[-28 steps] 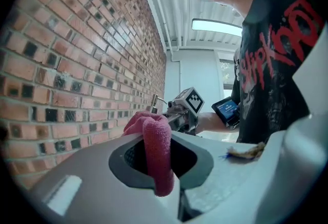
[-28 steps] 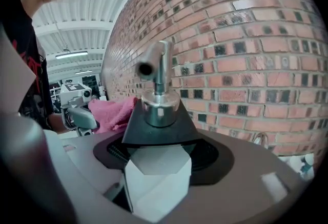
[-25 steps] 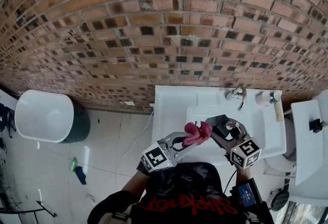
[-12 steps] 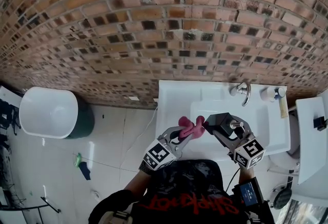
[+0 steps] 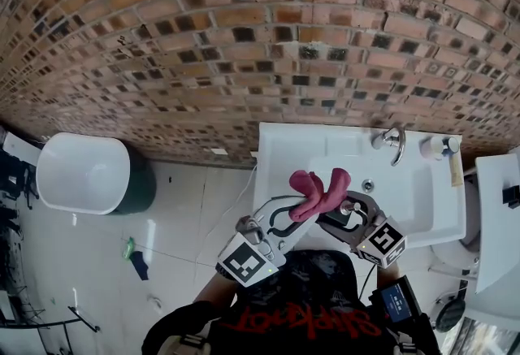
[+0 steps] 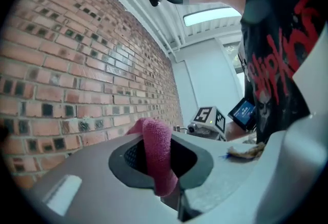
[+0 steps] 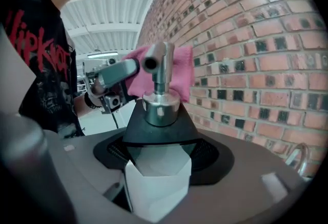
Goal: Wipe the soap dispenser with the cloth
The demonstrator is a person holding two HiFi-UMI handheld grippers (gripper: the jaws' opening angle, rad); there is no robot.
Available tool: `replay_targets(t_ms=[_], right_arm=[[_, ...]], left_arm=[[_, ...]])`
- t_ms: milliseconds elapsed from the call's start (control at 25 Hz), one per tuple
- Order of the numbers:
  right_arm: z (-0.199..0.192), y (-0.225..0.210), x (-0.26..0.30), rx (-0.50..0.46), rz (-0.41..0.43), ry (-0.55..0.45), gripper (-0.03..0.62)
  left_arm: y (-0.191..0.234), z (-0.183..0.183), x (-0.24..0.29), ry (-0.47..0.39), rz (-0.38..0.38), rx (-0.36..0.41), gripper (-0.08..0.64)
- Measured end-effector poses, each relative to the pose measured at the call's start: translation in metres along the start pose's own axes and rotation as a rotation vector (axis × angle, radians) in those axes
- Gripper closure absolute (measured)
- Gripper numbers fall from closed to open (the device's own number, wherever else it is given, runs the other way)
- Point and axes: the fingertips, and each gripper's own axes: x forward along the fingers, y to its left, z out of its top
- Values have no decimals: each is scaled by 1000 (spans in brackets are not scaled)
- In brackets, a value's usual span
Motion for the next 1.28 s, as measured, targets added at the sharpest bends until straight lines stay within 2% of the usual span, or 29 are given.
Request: replay_targets(t_ms=[160, 400, 560, 680, 760, 880, 960, 1040, 1120, 1280], right_arm=[[20, 14, 1, -18, 43, -68, 279], [25, 14, -4, -24, 26, -75, 279], [33, 14, -8, 9, 22, -111, 279], [37, 13, -12, -8, 21, -121, 279], [40, 13, -14, -25, 18, -125, 281], [46, 13, -17, -9, 24, -147, 287], [48, 14, -17, -14, 29, -160, 288], [50, 14, -15, -23, 26, -179, 290], [54, 17, -14, -15, 44, -202, 290], [70, 27, -19, 17, 94, -272, 290]], left_arm=[[-23, -14, 13, 56, -46, 68, 508], [-23, -21, 10, 33, -16, 31, 508], [-20, -38, 7, 65, 4, 23, 508], [-22, -51, 6, 81, 13, 2, 508], [-23, -63, 7, 104, 24, -10, 508], [-25, -92, 8, 187, 36, -18, 508], [-26, -103, 7, 195, 43, -72, 508], [-20, -102, 6, 128, 60, -212, 508], [-10, -109, 6, 124, 87, -301, 509], [-2, -149, 3, 261, 142, -277, 509]])
